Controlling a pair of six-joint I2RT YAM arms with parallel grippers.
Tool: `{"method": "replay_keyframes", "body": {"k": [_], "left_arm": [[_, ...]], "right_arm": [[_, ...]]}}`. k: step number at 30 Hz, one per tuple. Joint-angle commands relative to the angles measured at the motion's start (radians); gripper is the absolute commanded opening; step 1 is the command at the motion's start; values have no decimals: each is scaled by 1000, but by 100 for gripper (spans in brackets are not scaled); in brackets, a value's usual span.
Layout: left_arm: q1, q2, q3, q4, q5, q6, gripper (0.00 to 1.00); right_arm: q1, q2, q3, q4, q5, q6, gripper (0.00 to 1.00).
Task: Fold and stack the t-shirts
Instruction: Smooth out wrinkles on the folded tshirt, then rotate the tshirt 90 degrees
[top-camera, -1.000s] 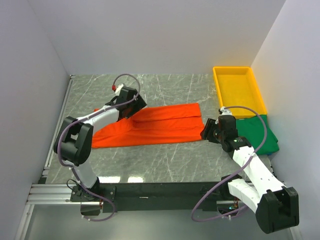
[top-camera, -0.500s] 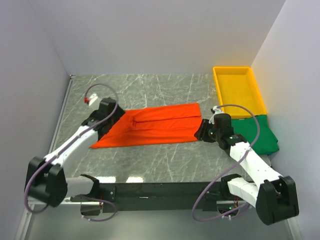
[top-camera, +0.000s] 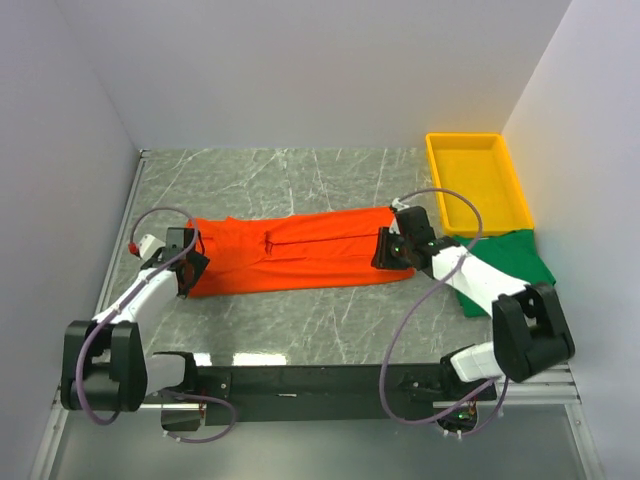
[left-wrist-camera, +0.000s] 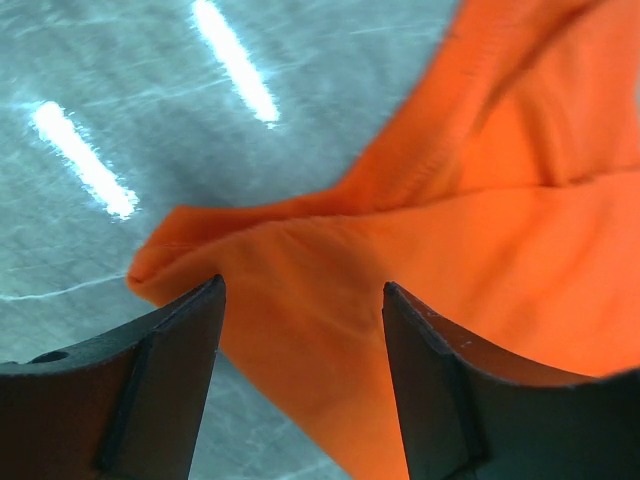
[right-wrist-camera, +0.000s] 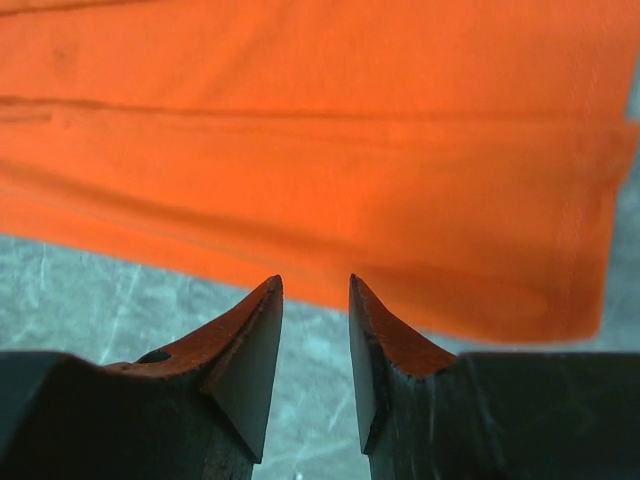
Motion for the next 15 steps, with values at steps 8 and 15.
{"method": "replay_keyframes", "body": {"k": [8, 15], "left_arm": [[94, 128, 88, -49, 69, -11, 70], [110, 142, 146, -80, 30, 28, 73]], "right_arm": [[50, 173, 170, -76, 150, -109, 40], [98, 221, 264, -108, 142, -355, 44]]}}
